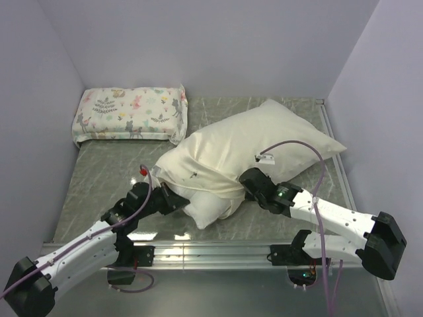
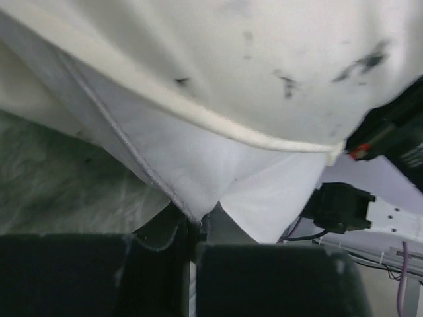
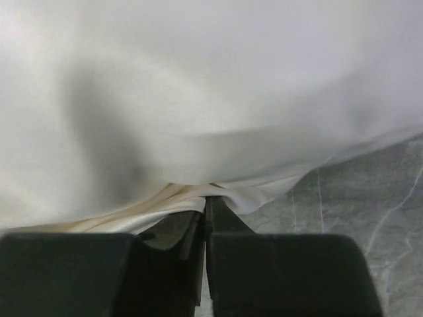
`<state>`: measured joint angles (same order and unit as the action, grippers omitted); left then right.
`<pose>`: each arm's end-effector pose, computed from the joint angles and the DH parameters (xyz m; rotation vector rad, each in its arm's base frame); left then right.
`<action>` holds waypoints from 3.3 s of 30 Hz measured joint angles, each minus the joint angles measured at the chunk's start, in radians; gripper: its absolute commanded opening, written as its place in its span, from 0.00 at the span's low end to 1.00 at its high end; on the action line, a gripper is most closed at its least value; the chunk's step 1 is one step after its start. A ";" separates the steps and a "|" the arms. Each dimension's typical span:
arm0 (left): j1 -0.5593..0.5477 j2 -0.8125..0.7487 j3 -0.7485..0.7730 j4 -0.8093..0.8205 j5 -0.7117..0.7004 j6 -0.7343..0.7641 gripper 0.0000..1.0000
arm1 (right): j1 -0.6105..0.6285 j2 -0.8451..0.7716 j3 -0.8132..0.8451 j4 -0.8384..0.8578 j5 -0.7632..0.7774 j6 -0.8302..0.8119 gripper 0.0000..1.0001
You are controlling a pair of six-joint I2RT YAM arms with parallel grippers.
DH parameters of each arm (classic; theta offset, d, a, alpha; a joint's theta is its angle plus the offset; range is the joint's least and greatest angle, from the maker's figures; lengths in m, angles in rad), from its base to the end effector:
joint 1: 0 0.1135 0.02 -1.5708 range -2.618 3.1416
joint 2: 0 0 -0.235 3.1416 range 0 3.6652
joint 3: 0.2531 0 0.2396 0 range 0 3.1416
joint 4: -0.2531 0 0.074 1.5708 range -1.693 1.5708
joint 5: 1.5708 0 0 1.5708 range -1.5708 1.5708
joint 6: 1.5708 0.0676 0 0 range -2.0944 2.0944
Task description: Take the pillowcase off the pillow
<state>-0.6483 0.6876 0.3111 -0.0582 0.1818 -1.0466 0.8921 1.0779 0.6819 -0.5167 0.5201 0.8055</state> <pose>0.1549 -0.1327 0.1740 -0.3142 2.2130 -1.2021 0.1687 0.1557 0.1814 0.1104 2.3324 0.1870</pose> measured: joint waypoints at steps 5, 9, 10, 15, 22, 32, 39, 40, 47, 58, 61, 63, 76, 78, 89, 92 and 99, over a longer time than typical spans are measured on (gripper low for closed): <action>-0.074 -0.015 -0.100 0.083 -0.019 -0.074 0.01 | 0.005 -0.008 0.053 -0.049 -0.029 -0.081 0.40; -0.135 0.003 -0.102 0.124 -0.061 -0.089 0.00 | 0.072 -0.063 0.152 -0.100 -0.086 -0.174 0.59; -0.146 0.005 -0.105 0.132 -0.069 -0.094 0.00 | 0.097 -0.066 0.200 -0.107 -0.103 -0.203 0.62; -0.177 -0.006 -0.117 0.143 -0.106 -0.103 0.01 | 0.179 0.048 0.484 -0.089 -0.154 -0.336 0.78; -0.196 -0.024 -0.117 0.141 -0.139 -0.108 0.01 | 0.164 0.504 0.908 -0.083 -0.251 -0.539 0.80; -0.219 -0.042 -0.091 0.082 -0.185 -0.111 0.01 | 0.144 0.966 1.228 -0.281 -0.203 -0.644 0.17; -0.261 -0.049 -0.057 0.077 -0.246 -0.126 0.00 | 0.068 0.970 1.298 -0.332 -0.142 -0.571 0.06; -0.275 -0.049 -0.048 0.076 -0.264 -0.126 0.00 | 0.057 0.971 1.311 -0.337 -0.136 -0.562 0.05; -0.408 -0.048 0.004 0.005 -0.344 -0.145 0.00 | -0.124 1.002 1.340 -0.314 -0.072 -0.501 0.01; -0.576 -0.038 0.050 -0.060 -0.562 -0.209 0.01 | -0.284 1.025 1.244 -0.299 -0.221 -0.416 0.02; -0.611 -0.016 0.054 -0.060 -0.597 -0.226 0.01 | -0.329 0.983 1.174 -0.266 -0.299 -0.407 0.18; -0.627 0.008 0.058 -0.060 -0.594 -0.227 0.01 | -0.334 0.929 1.096 -0.220 -0.294 -0.415 0.23; -0.668 0.135 0.074 -0.016 -0.491 -0.222 0.01 | -0.144 0.690 0.970 -0.134 -0.278 -0.639 0.78; -0.669 0.137 0.070 -0.009 -0.484 -0.221 0.01 | -0.119 0.698 1.009 -0.135 -0.294 -0.673 0.79; -0.679 0.154 0.070 0.000 -0.471 -0.217 0.01 | -0.034 0.795 1.083 -0.149 -0.311 -0.757 0.82; -0.681 0.154 0.070 0.002 -0.469 -0.217 0.00 | -0.026 0.779 1.075 -0.135 -0.349 -0.762 0.83; -0.682 0.154 0.070 0.002 -0.469 -0.217 0.00 | -0.019 0.677 0.983 -0.111 -0.476 -0.784 0.83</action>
<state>-1.3300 0.8413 0.3813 -0.0563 -0.2874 -1.2640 0.8730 1.7550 1.6650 -0.6273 0.0437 0.0219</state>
